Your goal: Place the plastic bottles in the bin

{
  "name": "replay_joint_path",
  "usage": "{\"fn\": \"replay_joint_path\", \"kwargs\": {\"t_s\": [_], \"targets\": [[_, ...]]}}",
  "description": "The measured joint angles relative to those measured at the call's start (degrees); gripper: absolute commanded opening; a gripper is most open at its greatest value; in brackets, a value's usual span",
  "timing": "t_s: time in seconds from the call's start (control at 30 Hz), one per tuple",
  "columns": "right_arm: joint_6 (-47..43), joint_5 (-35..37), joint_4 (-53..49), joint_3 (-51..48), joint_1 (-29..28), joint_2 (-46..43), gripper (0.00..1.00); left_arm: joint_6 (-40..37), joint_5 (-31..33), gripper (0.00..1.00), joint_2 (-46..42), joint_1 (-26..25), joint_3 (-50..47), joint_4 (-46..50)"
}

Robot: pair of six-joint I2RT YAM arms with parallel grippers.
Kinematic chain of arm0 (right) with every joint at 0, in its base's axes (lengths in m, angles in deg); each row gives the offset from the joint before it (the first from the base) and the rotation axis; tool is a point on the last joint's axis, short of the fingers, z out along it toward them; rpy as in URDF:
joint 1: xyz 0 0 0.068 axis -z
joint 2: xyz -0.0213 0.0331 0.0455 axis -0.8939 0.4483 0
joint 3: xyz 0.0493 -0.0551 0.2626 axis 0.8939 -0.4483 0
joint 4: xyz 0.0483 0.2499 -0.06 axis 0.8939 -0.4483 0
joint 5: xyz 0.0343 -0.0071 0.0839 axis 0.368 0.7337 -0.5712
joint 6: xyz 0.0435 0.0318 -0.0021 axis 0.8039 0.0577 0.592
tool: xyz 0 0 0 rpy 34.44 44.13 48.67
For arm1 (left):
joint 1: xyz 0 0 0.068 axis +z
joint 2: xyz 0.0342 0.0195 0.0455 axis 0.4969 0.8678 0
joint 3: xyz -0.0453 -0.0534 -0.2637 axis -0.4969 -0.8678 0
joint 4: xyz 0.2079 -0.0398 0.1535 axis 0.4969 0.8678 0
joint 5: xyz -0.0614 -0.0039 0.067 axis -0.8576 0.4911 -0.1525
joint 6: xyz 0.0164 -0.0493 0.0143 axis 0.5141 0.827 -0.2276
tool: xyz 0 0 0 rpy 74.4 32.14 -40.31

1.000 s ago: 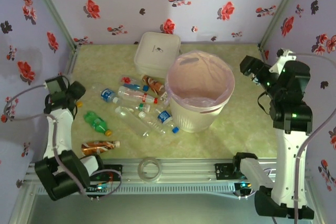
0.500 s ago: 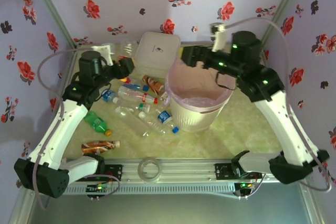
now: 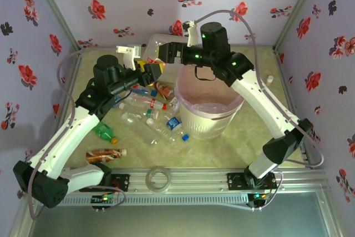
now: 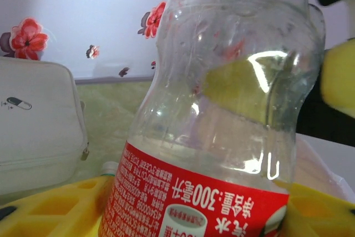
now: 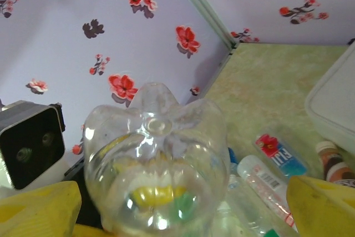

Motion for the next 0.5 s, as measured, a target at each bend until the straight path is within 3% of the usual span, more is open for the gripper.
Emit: {"fn": "replay_joint_path", "kwargs": {"t_s": [0.37, 0.5], "targets": [[3.02, -3.13, 4.02, 0.33, 0.0, 2.12, 0.69, 0.07, -0.66, 0.53, 0.35, -0.26, -0.98, -1.86], [2.93, -3.1, 4.5, 0.33, 0.0, 2.12, 0.63, 0.09, -0.66, 0.59, 0.37, -0.35, -1.03, -2.25]]}}
